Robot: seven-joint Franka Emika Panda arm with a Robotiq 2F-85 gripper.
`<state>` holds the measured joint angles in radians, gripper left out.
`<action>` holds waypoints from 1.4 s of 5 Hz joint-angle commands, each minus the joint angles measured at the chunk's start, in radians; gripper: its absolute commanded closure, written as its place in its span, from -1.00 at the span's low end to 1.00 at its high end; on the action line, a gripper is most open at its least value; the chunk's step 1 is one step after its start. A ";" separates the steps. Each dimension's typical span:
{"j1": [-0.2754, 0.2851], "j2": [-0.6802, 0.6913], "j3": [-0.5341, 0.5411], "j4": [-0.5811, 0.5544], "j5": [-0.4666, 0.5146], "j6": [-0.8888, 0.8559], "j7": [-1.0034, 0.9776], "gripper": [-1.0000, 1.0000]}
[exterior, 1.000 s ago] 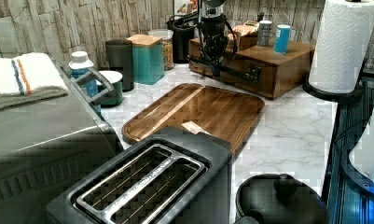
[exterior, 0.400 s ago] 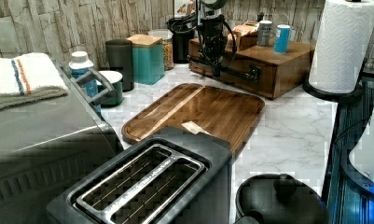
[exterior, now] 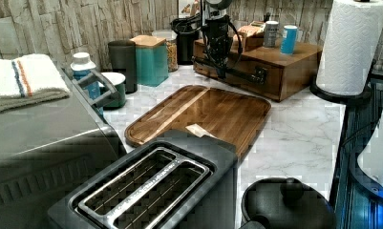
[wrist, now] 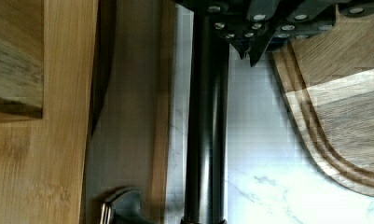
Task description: Close the drawer.
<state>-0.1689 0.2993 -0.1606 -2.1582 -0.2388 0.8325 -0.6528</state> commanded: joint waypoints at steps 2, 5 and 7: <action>-0.136 -0.028 -0.201 0.097 -0.051 -0.004 0.022 1.00; -0.128 -0.027 -0.210 0.097 -0.048 -0.003 0.020 1.00; -0.116 -0.026 -0.222 0.097 -0.043 -0.002 0.016 1.00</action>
